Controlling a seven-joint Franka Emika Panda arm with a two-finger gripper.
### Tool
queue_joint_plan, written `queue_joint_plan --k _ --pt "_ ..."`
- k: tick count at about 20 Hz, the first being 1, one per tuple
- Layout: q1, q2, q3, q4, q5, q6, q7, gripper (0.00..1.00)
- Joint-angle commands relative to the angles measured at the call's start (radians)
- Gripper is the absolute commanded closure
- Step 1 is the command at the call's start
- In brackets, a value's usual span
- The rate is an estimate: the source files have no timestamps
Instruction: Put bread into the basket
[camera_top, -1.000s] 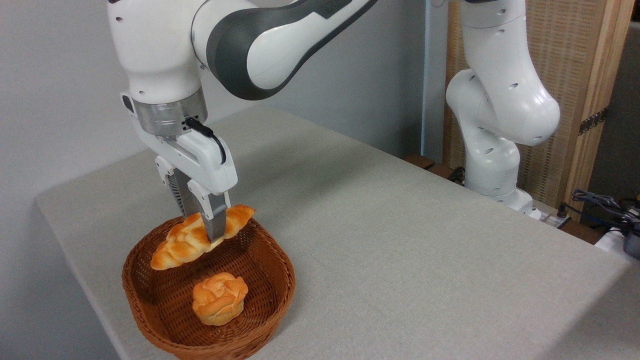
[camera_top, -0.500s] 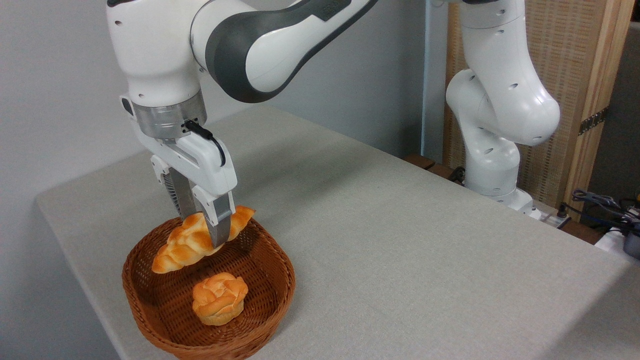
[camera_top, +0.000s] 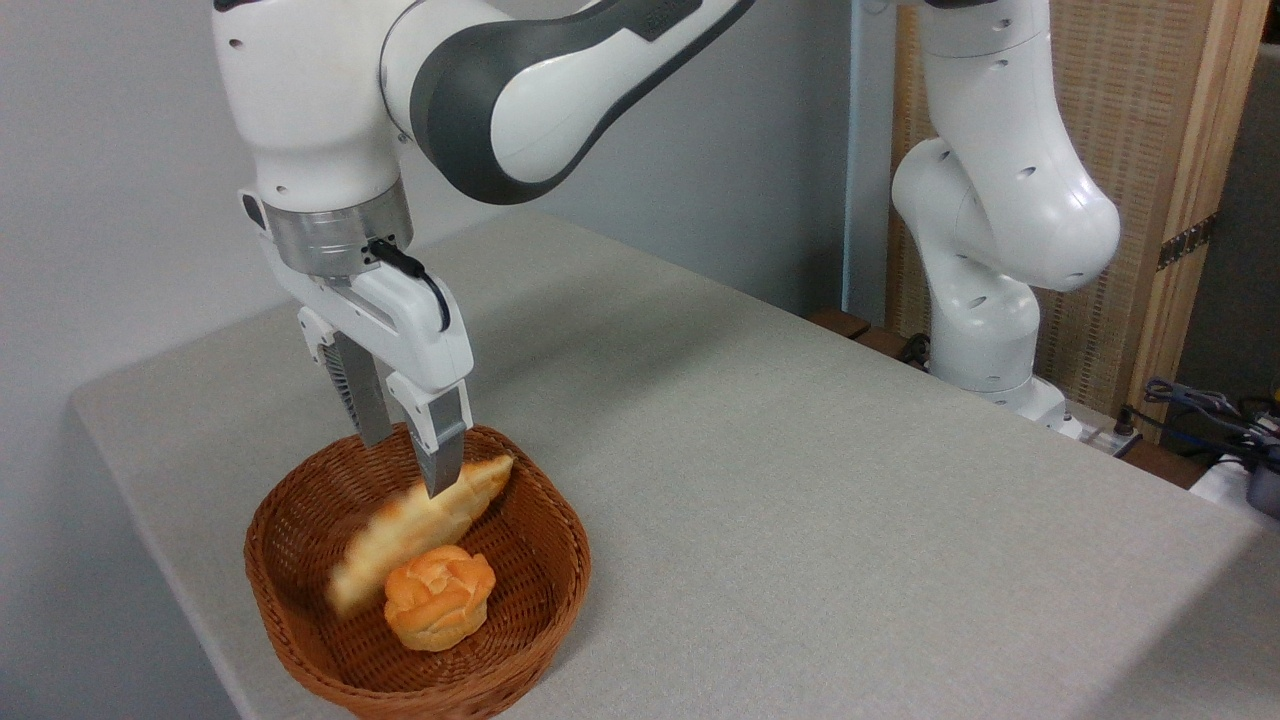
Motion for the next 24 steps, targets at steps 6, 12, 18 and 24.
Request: queue_joint_plan --k 6,12,18,24 --pt "0.003 0.004 0.004 0.05 -0.007 0.005 -0.011 0.0" --pt "0.018 -0.045 0.02 0.082 -0.002 -0.024 -0.008 0.0" --pt "0.02 -0.14 0.096 0.076 0.002 -0.132 0.025 0.0" --pt "0.22 -0.182 -0.109 0.049 0.057 -0.24 0.067 0.0"
